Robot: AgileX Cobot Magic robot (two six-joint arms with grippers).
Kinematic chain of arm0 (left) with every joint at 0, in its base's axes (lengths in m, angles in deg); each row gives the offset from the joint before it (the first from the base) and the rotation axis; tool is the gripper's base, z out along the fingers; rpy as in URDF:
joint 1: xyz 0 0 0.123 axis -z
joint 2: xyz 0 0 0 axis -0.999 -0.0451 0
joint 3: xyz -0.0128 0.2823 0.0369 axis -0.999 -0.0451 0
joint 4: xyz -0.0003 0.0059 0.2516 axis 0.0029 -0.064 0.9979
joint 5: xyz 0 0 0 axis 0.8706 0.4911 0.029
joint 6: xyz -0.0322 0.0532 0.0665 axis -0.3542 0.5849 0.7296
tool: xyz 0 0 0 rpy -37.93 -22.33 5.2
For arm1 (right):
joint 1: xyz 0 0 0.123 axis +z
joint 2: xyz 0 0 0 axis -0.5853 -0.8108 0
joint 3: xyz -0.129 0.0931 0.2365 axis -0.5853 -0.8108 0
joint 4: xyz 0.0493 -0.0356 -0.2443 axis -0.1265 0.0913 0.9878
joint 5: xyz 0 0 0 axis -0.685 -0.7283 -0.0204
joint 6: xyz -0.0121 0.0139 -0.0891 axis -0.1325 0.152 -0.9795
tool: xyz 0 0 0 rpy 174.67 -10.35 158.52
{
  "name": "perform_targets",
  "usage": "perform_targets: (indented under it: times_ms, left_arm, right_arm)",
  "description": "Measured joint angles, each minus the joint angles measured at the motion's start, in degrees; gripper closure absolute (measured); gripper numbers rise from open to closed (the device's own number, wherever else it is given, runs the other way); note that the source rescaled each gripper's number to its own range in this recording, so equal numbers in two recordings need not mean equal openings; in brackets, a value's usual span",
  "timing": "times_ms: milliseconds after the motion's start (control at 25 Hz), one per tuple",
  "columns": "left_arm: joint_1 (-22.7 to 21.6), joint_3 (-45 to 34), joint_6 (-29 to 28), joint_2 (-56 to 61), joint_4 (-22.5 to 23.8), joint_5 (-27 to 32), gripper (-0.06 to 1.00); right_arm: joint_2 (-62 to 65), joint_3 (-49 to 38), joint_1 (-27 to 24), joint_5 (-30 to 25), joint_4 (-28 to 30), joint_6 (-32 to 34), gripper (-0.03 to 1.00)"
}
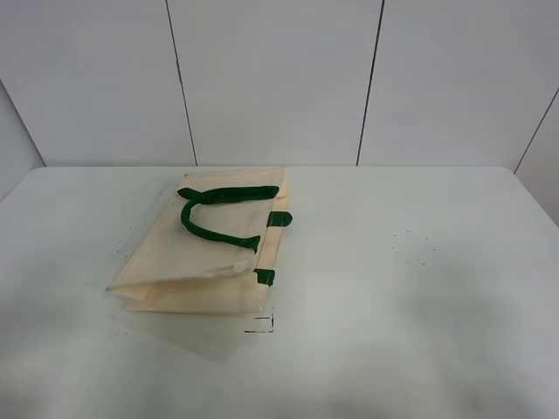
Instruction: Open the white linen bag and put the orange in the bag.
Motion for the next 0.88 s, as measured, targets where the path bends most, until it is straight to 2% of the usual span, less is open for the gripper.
perform_targets:
  times_ms: [200,880]
  left_arm:
    - [-2.9,0.0,0.0,0.0,0.0,0.0,0.07]
    - [-2.8,0.0,0.0,0.0,-0.1,0.0,0.07]
  right_arm:
    - [0.0,0.0,0.0,0.0,0.0,0.0,-0.03]
    - [0.0,0.0,0.0,0.0,0.0,0.0,-0.03]
